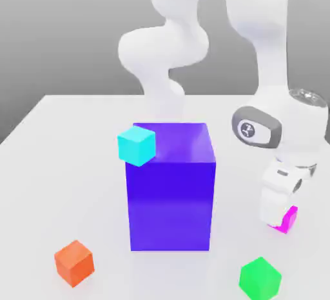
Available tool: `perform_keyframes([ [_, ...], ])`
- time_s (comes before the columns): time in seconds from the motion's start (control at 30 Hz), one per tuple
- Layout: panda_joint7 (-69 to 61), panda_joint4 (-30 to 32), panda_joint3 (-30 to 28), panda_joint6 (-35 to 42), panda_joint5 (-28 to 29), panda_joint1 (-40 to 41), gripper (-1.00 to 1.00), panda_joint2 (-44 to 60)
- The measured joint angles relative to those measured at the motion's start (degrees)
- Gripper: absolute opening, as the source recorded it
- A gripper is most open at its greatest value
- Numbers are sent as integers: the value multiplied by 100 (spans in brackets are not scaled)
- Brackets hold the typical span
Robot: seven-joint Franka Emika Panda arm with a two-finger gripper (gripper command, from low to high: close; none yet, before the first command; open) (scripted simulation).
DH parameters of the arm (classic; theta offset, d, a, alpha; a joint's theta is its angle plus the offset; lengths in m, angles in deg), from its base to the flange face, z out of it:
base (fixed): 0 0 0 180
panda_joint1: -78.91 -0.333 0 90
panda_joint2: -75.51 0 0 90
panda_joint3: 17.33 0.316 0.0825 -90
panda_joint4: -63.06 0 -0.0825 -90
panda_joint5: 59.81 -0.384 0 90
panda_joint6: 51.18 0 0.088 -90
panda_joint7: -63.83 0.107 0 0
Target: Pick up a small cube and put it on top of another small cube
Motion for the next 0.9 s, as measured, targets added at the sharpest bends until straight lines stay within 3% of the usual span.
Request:
perform_keyframes([
  [0.17, -606, 206, 620, 700, -795, 439, -100, -912],
  [0.27, -1145, 119, 690, 1079, -1116, 620, -100, -1207],
  [0.73, -4259, -1418, 220, 2324, -1352, 1859, -100, -918],
  [0.9, -4416, -1627, 43, 1773, -1129, 1901, -100, -159],
])
